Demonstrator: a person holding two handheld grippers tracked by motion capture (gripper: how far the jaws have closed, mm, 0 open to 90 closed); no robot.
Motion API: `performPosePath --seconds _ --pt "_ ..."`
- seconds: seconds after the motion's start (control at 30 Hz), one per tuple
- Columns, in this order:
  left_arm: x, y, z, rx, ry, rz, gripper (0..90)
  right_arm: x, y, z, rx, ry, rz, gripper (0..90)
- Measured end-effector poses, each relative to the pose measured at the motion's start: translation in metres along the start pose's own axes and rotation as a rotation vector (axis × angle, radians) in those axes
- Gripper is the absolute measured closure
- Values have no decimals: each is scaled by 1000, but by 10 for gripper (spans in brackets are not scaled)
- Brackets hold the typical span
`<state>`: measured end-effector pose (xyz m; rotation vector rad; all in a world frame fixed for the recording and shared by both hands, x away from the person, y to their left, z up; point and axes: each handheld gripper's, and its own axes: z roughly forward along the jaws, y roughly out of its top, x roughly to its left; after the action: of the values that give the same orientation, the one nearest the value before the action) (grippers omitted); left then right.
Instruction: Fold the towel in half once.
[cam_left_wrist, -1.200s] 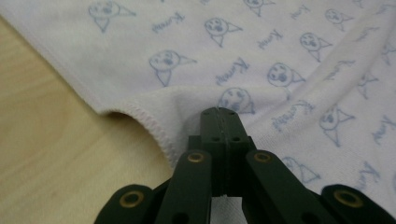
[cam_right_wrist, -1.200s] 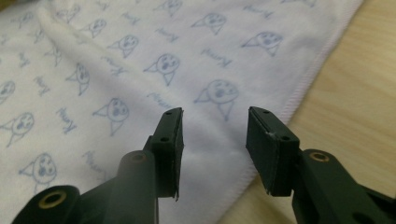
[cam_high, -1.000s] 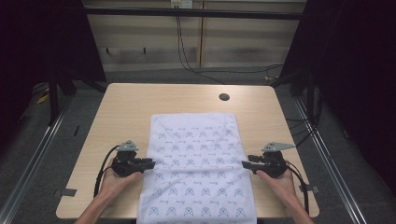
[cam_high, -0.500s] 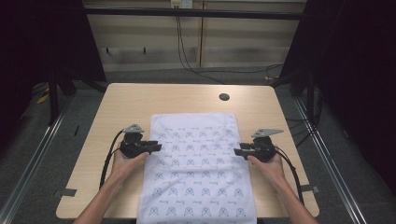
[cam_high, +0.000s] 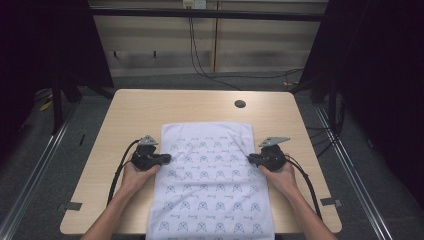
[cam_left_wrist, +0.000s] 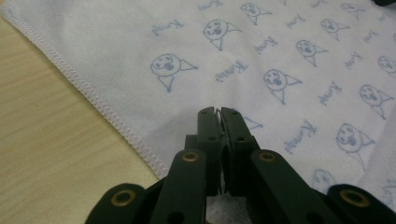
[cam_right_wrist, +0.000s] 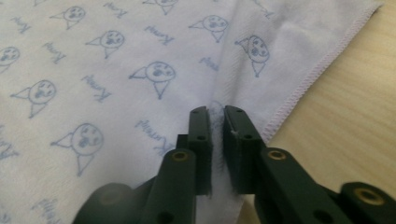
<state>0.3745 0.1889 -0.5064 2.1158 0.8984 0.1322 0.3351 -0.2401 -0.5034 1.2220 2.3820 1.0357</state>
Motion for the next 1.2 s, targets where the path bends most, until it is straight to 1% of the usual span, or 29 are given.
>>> performPosePath --seconds 0.1,0.13,0.2,0.23,0.27,0.3,0.37,0.4,0.43,0.5,0.53,0.57,0.6,0.63,0.67,0.7,0.73,0.77,0.8,0.87,0.9,0.93,0.97,1.0,1.03,1.07,1.1,1.17,1.2 --pt "-4 -1 -1 6 -5 12 882 4 -3 -6 17 7 -7 874" --pt "-9 -3 -2 14 -35 14 883 8 -10 -14 30 7 -2 874" --pt "-19 -6 -3 22 -48 39 885 9 -18 -23 38 14 14 874" --pt "-19 -6 -3 22 -48 39 886 11 -23 -28 39 20 24 874" --pt "-28 -9 -5 35 -65 58 886 12 -28 -32 36 28 36 874" --pt "-33 -10 -7 50 -84 68 887 14 -32 -37 40 32 33 873" --pt "-37 -13 -8 53 -93 69 887 15 -37 -42 40 41 38 872" --pt "-46 -17 -12 64 -114 73 887 21 -45 -51 47 58 53 871" --pt "-46 -17 -12 64 -114 73 888 21 -45 -51 47 58 53 871" --pt "-61 -24 -19 92 -126 97 887 32 -58 -64 63 82 49 871" --pt "-66 -28 -22 98 -143 97 888 37 -61 -68 73 89 38 871" --pt "-66 -28 -22 98 -143 97 887 37 -61 -68 73 89 38 871" --pt "-76 -34 -28 116 -159 110 887 46 -69 -77 86 106 28 871" --pt "-76 -34 -28 116 -159 110 888 46 -69 -77 86 106 28 871" --pt "-85 -41 -34 131 -186 117 887 55 -77 -86 103 124 20 871" --pt "-85 -41 -34 131 -186 117 887 55 -77 -86 103 124 20 871" --pt "-95 -49 -40 143 -218 124 887 63 -84 -94 119 144 17 871" --pt "-95 -49 -40 143 -218 124 886 63 -84 -94 119 144 17 871" --pt "-101 -54 -45 155 -246 131 885 69 -88 -99 135 164 4 850" --pt "-101 -55 -48 154 -253 143 869 71 -89 -102 128 159 11 756" --pt "-101 -55 -48 154 -253 143 851 71 -89 -102 128 159 11 756" --pt "-96 -50 -48 128 -239 111 826 65 -84 -103 85 148 17 706" --pt "-96 -50 -48 128 -239 111 808 59 -80 -102 52 138 29 691" --pt "-86 -41 -47 96 -205 94 808 52 -74 -101 24 124 44 677" --pt "-86 -41 -47 96 -205 94 814 44 -69 -99 4 110 55 668" --pt "-74 -29 -43 58 -173 90 821 36 -63 -94 -9 92 49 662" --pt "-69 -22 -41 43 -165 73 822 28 -58 -88 -8 77 59 649" --pt "-60 -11 -35 25 -145 55 818 12 -48 -72 14 17 61 616" --pt "-55 -7 -31 28 -132 53 803 4 -44 -65 14 10 56 612"
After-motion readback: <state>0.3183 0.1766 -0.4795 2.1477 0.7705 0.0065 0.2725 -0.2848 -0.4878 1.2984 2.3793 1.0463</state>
